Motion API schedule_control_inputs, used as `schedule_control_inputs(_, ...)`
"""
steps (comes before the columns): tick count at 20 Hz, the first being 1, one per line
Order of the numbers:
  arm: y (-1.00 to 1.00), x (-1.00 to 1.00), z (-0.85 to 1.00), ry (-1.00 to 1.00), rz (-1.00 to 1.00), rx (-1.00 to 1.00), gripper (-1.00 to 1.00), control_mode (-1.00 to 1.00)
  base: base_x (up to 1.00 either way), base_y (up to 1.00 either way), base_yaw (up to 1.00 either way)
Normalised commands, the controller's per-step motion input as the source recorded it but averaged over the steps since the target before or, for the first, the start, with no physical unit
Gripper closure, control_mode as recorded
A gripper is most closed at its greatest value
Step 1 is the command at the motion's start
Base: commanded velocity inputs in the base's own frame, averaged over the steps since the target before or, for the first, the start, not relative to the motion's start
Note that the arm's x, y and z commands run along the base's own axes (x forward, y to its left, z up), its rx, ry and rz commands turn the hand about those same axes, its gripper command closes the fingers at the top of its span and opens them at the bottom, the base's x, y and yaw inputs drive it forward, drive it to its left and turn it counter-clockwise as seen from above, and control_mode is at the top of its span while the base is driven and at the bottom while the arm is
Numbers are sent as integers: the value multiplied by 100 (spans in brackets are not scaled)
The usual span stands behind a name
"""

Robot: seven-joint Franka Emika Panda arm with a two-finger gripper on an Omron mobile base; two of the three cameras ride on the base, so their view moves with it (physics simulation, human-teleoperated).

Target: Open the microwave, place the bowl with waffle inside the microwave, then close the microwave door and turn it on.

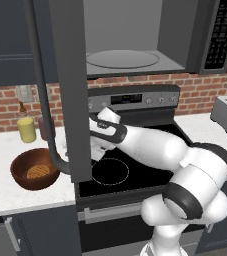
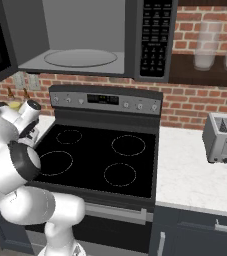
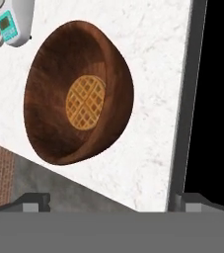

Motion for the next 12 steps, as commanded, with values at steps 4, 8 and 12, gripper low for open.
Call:
schedule_control_inputs(4,23,21,-7,0,4,0,-100,-100,0,0,0)
schedule_control_inputs(8,23,0,-3,0,1,0,-100,-100,0,0,0)
schedule_control_inputs(12,28,7,-25,0,0,0,-100,-100,0,0,0)
